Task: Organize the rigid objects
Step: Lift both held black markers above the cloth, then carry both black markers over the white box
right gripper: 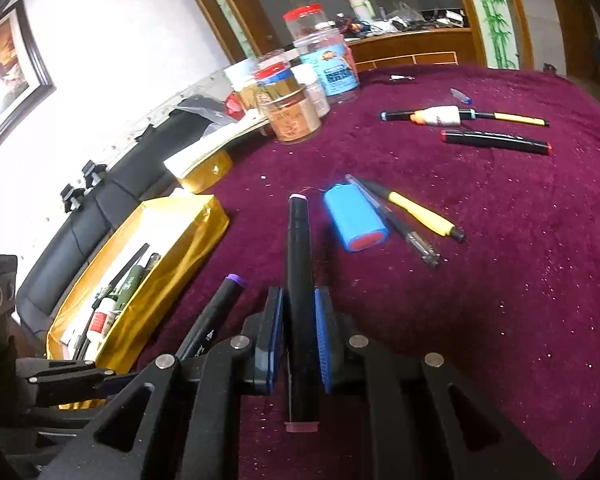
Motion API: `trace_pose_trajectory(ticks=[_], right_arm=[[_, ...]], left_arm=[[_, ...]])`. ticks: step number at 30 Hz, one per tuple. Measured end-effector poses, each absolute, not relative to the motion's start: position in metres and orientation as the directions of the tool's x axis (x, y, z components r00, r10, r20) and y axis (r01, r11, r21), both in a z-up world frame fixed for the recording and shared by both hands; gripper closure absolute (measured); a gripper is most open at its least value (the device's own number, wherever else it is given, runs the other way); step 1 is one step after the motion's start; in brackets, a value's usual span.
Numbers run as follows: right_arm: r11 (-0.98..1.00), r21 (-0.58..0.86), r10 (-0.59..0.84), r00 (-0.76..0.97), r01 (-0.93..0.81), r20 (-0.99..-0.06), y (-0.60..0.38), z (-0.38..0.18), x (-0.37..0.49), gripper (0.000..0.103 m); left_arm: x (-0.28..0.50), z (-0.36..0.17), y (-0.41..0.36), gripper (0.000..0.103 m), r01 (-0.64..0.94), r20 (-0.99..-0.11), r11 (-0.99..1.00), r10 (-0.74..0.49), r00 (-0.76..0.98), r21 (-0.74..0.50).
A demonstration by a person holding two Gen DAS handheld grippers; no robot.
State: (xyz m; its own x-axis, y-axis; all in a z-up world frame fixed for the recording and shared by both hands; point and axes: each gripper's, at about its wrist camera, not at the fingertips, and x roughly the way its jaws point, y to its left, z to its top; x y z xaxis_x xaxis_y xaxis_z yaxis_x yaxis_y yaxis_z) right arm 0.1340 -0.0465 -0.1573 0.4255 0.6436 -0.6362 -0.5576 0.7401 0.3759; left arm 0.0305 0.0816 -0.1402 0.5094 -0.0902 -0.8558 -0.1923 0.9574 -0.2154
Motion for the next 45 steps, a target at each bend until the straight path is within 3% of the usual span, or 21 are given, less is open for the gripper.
trace_pose_trajectory(ticks=[13, 18, 26, 36, 45], right_arm=[[0.734, 0.366, 0.648, 0.431, -0.572, -0.628, -0.039, -0.152, 0.124, 0.088], [0.670, 0.467, 0.718, 0.342, -0.578, -0.607, -0.018, -0.145, 0.097, 0.088], [0.577, 0.514, 0.782, 0.246, -0.635, -0.573, 0.033, -0.132, 0.069, 0.088], [0.538, 0.501, 0.794, 0.208, -0.678, -0.571, 0.092, -0.126, 0.071, 0.088], [0.477, 0.492, 0.811, 0.147, -0.728, -0.567, 0.145, -0.138, 0.085, 0.087]], left_arm=[[0.002, -0.114, 0.119, 0.089, -0.196, -0.820, 0.927, -0.168, 0.547, -0.320], [-0.012, -0.105, 0.143, 0.089, -0.224, -0.806, 0.908, -0.174, 0.566, -0.353], [-0.036, -0.087, 0.178, 0.089, -0.227, -0.781, 0.888, -0.200, 0.591, -0.399], [-0.041, -0.081, 0.257, 0.089, -0.364, -0.784, 0.856, -0.073, 0.617, -0.366], [-0.034, -0.108, 0.304, 0.089, -0.438, -0.809, 0.834, -0.018, 0.587, -0.336]])
